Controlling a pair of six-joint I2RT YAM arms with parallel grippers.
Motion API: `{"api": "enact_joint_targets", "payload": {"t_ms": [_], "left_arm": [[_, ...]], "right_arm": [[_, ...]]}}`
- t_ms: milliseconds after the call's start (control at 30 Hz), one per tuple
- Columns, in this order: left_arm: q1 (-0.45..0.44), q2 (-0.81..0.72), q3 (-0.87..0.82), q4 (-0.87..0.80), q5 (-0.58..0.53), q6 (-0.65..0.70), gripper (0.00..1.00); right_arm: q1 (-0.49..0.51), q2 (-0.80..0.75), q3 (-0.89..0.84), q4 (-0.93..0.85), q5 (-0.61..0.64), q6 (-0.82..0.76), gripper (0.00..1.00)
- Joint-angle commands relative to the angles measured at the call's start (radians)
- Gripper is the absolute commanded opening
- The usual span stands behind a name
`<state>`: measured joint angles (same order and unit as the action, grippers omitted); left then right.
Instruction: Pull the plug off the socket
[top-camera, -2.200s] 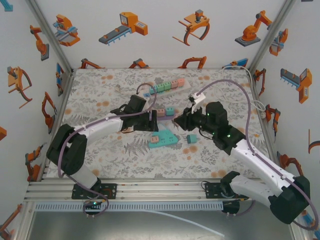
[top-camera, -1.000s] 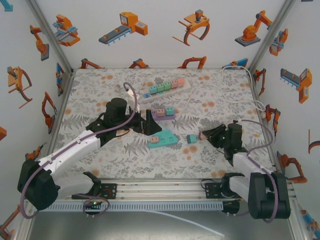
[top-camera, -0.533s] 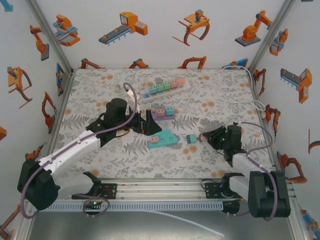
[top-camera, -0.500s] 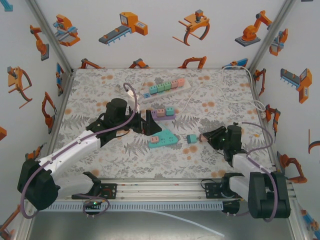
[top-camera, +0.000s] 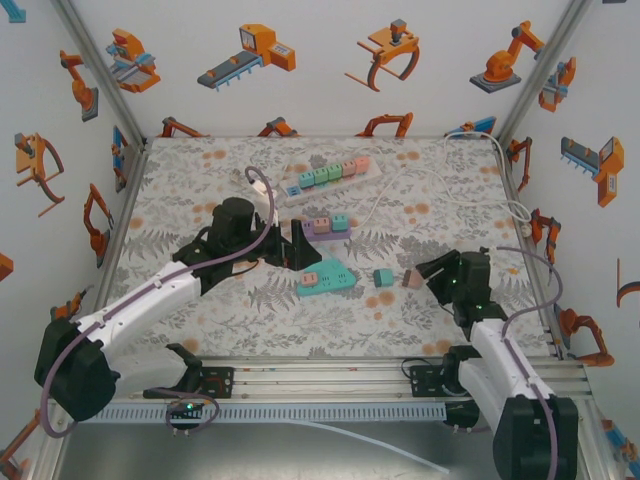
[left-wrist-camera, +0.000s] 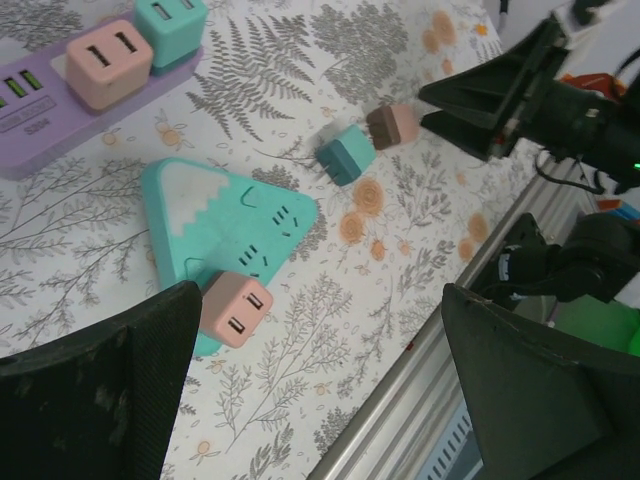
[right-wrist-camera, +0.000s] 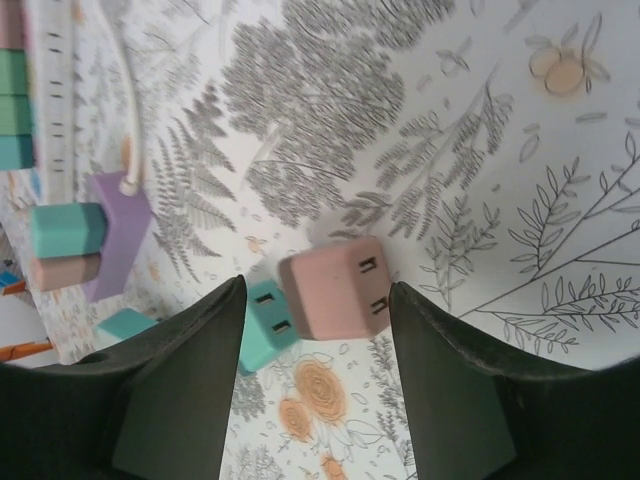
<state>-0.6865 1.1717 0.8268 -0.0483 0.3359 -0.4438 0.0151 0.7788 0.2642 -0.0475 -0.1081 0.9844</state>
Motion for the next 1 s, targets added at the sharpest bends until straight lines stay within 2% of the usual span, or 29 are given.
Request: {"api": "enact_joint_targets", "payload": {"t_ms": [0, 100, 267, 400, 600, 733, 833, 967], "left_arm": [[-0.002, -0.040, 0.010, -0.081, -0.130, -0.016, 0.97], [-0.001, -0.054, 0.008, -0.112, -0.205, -0.035, 0.97], [0.007, -0.075, -0.009, -0.137, -0.285, -0.080, 0.97], [0.019, -0.094, -0.027, -0.143, -0.307, -0.110, 0.97], [0.031, -0.139, -0.051, -0.168, -0.336, -0.115, 0.97], [0.038, -0.164, -0.066, -0.184, -0.343, -0.120, 0.97], [0.040, -0.179, -0.076, -0.198, -0.349, -0.125, 0.97], [0.043, -0.210, -0.101, -0.198, -0.365, -0.133, 0.97]], "right_arm": [[0.033, -0.072, 0.105, -0.068, 0.066, -0.112, 0.55], [0.125, -0.097, 0.202, -0.072, 0.075, -0.294, 0.52], [0.347, -0.041, 0.328, -0.009, 0.077, -0.624, 0.49], [0.480, 0.051, 0.351, 0.138, -0.044, -0.831, 0.46], [0.687, 0.207, 0.354, 0.277, -0.199, -1.254, 0.46], [0.754, 0.356, 0.425, 0.203, -0.327, -1.490, 0.46], [0.806, 0.472, 0.498, 0.085, -0.352, -1.663, 0.47], [0.846, 0.612, 0.582, -0.009, -0.371, -1.779, 0.49]]}}
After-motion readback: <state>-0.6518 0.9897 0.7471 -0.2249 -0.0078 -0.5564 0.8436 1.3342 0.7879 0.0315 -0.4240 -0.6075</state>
